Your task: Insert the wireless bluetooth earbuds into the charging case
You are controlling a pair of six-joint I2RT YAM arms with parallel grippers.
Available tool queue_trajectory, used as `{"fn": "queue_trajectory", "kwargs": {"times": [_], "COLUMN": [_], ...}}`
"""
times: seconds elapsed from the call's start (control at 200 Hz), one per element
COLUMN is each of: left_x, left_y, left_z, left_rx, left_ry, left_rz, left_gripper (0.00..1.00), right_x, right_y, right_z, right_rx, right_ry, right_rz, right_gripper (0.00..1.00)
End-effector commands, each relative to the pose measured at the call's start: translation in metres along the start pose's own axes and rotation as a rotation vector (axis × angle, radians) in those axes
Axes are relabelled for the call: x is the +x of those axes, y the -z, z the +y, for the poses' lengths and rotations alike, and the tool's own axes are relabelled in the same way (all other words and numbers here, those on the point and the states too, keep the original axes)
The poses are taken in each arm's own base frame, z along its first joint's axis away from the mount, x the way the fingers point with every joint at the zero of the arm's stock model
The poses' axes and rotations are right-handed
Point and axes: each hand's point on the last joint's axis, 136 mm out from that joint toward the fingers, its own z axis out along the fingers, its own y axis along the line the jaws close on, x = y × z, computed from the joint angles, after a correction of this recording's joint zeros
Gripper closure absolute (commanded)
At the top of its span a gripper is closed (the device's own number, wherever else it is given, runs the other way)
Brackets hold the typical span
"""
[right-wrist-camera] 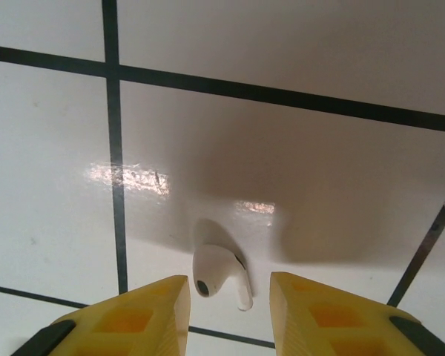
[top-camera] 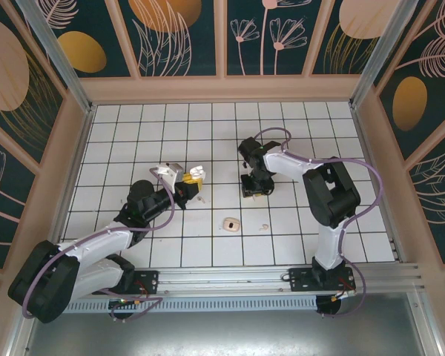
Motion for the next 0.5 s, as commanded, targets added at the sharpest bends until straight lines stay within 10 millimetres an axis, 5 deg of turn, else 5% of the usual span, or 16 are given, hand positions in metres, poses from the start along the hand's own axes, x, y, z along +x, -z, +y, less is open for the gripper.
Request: {"fn": "queue_trajectory", "kwargs": {"times": [0.0,0.495], "left_x": [-0.009,-0.010], "left_y": [0.002,0.001], "left_z": [0.000,0.000], "left_rx": [-0.006,-0.005], "left_ry": [-0.024,-0.026], "left_rz": [-0.027,-0.025], "left_gripper": [0.88,0.88], "right_x": [-0.002,-0.007], "right_y": [0.000,-0.012], "right_z": [0.003,0.006], "right_rx": [0.018,0.008], "right_ry": [0.033,0.041], "right_rz": [0.009,0.017], "right_gripper": [0.67,0.75]}}
